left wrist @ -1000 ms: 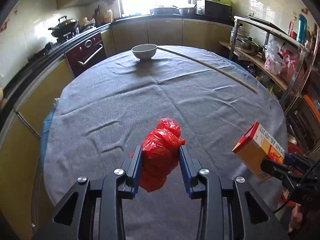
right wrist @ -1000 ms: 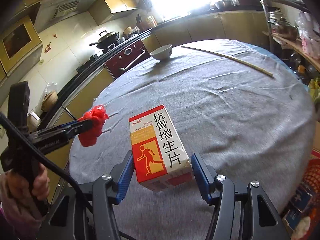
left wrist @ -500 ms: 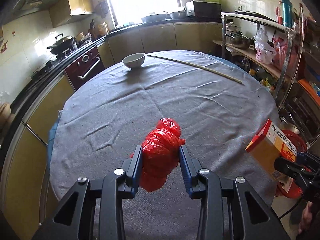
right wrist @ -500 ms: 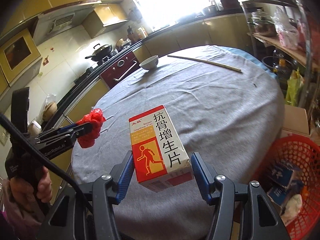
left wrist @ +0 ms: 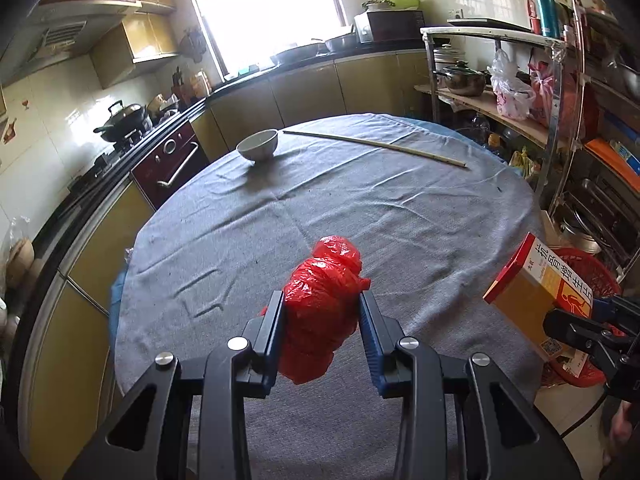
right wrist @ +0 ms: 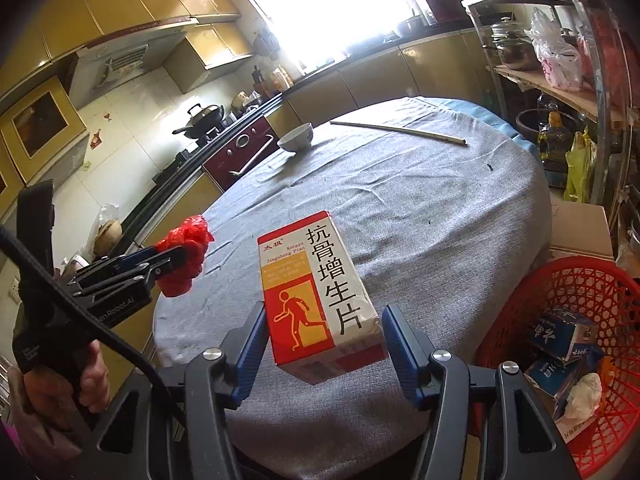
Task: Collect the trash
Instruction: 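Lift and carry the red bag and medicine box toward the red basket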
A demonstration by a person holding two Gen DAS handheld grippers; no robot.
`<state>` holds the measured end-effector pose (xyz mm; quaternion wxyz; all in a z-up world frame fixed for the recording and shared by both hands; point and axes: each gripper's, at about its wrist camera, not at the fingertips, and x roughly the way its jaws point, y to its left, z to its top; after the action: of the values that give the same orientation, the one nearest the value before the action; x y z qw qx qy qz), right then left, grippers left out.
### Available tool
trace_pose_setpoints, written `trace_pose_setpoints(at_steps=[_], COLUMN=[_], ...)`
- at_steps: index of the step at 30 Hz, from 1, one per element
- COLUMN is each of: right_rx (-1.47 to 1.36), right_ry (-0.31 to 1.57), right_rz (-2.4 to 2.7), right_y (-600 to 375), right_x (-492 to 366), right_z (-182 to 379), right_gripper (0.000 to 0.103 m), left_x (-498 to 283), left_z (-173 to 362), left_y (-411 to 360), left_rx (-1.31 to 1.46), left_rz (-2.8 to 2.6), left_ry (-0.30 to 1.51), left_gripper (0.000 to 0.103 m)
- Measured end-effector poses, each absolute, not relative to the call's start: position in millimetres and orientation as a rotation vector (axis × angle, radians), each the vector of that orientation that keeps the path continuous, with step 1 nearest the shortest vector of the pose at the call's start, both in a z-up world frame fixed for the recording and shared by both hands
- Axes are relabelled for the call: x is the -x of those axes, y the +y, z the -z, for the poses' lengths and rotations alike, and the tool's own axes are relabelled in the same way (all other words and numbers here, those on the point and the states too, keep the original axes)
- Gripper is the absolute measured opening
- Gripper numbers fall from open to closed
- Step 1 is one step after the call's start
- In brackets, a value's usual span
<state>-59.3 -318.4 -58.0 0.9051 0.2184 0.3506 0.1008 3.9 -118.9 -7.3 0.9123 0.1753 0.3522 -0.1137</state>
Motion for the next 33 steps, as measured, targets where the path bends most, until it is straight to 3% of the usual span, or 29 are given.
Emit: trace_pose_setpoints(at_steps=[33], right_rx=[-0.545], right_ry=[0.651], right_rz=[-0.151], right_y=[-373.3], right_x=[110.0], right_z=[50.6], right_gripper=[0.06], left_x=[27.1], left_z=[-1.8], left_y=[-197.7], left_rx=[-0.471], left_rz=[0.31], left_ry=[0.67], left_gripper=[0.038])
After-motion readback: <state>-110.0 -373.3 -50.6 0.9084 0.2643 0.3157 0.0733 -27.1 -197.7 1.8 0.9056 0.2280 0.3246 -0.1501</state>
